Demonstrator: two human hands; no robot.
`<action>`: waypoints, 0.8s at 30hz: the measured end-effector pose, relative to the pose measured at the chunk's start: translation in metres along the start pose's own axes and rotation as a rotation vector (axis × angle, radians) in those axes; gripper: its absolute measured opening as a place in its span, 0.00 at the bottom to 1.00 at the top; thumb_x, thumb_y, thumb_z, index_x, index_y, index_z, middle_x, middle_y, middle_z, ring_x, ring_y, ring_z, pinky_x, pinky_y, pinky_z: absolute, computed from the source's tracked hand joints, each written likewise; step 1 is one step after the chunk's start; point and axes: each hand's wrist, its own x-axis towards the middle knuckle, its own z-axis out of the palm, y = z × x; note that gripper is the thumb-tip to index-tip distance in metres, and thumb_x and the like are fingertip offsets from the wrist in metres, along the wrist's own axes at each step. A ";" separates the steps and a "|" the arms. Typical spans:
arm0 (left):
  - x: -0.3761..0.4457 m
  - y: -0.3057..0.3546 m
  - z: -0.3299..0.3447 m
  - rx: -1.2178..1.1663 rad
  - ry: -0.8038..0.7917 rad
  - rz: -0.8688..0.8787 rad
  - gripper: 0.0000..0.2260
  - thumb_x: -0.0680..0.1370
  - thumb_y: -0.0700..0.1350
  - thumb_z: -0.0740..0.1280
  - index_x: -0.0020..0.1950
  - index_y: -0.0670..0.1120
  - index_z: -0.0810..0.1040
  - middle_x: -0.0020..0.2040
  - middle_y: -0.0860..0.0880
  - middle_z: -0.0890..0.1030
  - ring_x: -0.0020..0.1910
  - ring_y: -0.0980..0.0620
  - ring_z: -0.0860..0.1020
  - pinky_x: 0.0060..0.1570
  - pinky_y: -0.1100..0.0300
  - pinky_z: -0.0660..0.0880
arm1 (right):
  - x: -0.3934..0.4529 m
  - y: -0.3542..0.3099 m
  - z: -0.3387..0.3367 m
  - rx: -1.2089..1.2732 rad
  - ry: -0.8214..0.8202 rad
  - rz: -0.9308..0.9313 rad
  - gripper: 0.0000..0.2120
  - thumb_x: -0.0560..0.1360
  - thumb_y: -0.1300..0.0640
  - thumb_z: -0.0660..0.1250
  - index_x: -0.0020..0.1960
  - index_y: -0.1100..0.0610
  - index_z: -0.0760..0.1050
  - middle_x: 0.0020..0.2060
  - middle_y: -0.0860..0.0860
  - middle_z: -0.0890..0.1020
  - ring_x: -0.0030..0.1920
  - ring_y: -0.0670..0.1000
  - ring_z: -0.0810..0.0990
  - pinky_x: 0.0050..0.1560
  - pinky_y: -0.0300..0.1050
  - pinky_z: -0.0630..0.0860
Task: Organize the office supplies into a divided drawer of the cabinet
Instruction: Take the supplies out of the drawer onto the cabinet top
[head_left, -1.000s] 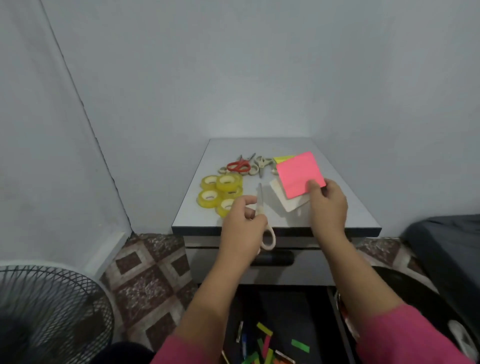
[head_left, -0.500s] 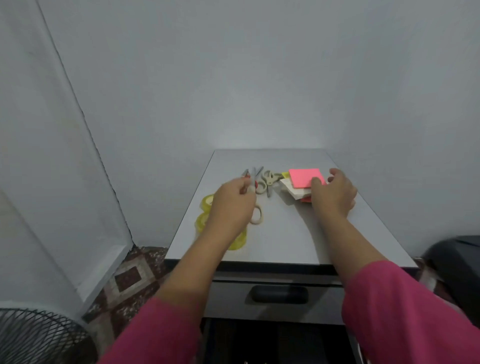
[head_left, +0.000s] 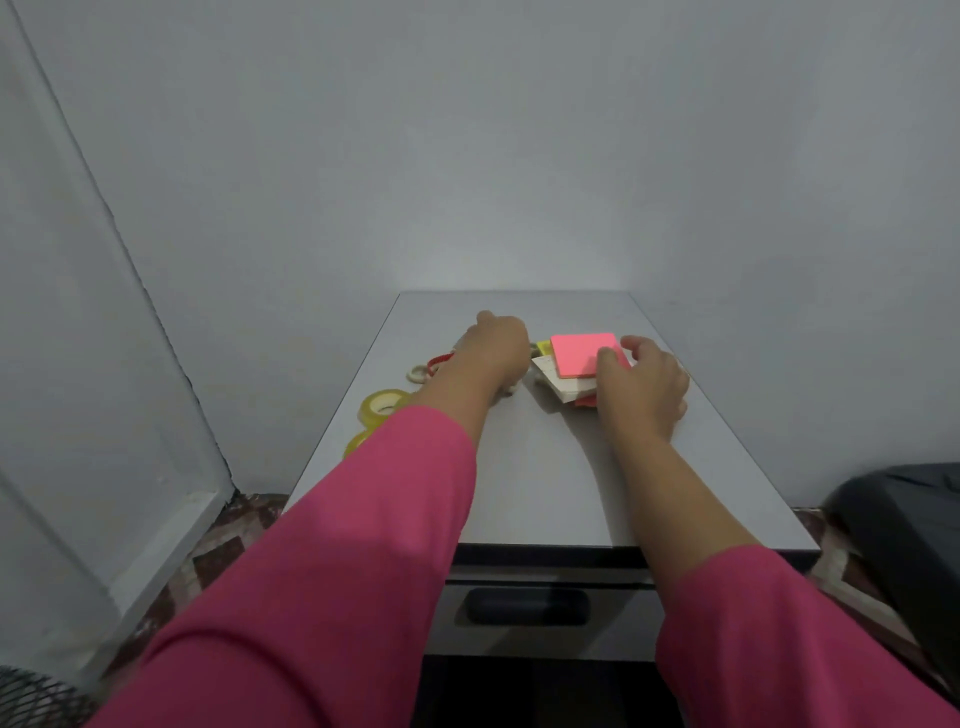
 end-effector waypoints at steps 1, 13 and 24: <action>0.000 -0.001 0.004 0.024 0.004 0.016 0.14 0.77 0.38 0.63 0.63 0.39 0.71 0.63 0.40 0.72 0.62 0.42 0.69 0.52 0.56 0.70 | 0.000 0.000 0.000 -0.005 -0.003 -0.003 0.19 0.76 0.51 0.60 0.65 0.52 0.74 0.62 0.53 0.75 0.66 0.55 0.66 0.62 0.54 0.63; -0.001 -0.011 0.019 0.320 0.129 0.080 0.15 0.79 0.41 0.59 0.65 0.41 0.71 0.64 0.41 0.69 0.64 0.41 0.65 0.62 0.52 0.64 | -0.004 -0.002 -0.001 -0.026 0.008 -0.032 0.18 0.75 0.52 0.59 0.64 0.52 0.75 0.61 0.53 0.76 0.66 0.55 0.66 0.61 0.52 0.63; -0.014 -0.021 0.007 0.247 0.150 0.020 0.13 0.79 0.41 0.60 0.63 0.41 0.72 0.63 0.43 0.70 0.64 0.43 0.65 0.61 0.55 0.65 | -0.006 -0.002 -0.002 -0.045 0.021 -0.052 0.18 0.76 0.53 0.59 0.64 0.53 0.75 0.61 0.53 0.77 0.66 0.56 0.66 0.62 0.53 0.63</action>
